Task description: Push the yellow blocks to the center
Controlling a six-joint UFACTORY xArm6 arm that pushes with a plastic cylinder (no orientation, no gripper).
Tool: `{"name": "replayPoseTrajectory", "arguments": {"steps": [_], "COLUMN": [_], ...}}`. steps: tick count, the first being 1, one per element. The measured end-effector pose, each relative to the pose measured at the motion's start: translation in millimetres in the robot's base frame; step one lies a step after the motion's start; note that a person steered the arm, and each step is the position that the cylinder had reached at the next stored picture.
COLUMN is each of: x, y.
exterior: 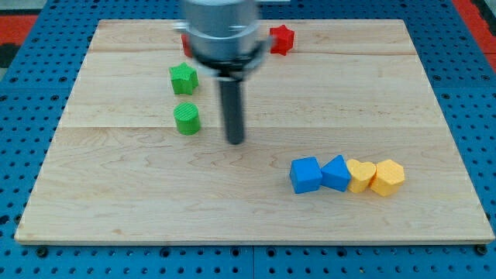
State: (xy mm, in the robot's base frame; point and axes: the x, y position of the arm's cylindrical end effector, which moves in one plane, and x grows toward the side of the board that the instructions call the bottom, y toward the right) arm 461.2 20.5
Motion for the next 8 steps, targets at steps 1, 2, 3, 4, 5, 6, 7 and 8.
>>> {"name": "replayPoseTrajectory", "arguments": {"steps": [1,2,3,4,5,6,7,8], "x": [12.2,67.7,109.2,123.2,137.7,157.2,153.9,129.1], "y": [108.1,195.3,199.5,187.3,187.3,187.2,122.7,63.5]}}
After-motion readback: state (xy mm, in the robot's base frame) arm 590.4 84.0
